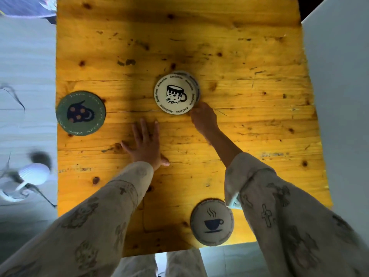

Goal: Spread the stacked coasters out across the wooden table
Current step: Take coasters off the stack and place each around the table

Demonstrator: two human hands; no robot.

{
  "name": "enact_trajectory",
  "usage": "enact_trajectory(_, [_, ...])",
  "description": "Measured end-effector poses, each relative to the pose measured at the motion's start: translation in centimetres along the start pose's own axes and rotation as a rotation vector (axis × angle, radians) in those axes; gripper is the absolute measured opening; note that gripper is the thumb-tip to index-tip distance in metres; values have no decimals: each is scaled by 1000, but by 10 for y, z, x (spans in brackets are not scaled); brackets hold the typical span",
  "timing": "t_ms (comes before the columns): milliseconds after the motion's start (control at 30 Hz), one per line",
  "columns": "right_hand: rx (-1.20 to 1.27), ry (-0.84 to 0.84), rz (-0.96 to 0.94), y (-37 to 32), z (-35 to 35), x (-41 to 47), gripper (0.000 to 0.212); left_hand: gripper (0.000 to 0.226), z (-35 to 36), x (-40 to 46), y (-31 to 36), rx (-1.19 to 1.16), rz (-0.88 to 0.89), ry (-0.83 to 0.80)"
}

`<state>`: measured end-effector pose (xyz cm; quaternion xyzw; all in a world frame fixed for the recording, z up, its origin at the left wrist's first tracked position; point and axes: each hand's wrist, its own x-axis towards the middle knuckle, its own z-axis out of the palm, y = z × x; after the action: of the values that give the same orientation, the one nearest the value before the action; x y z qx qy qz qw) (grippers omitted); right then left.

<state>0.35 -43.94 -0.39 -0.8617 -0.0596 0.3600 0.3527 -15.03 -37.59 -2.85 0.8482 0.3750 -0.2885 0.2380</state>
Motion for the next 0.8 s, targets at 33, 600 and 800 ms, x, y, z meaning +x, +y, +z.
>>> enact_trajectory(33, [133,27,82,-8,3,8,30,133,0,0,1,-2,-3,0])
enact_trajectory(600, [504,171,371,2,-18,30,10,137,-8,0,3,-19,9,-81])
enact_trajectory(800, [499,207,342,50,-73,26,28,135,-13,-1,10,54,-18,-111])
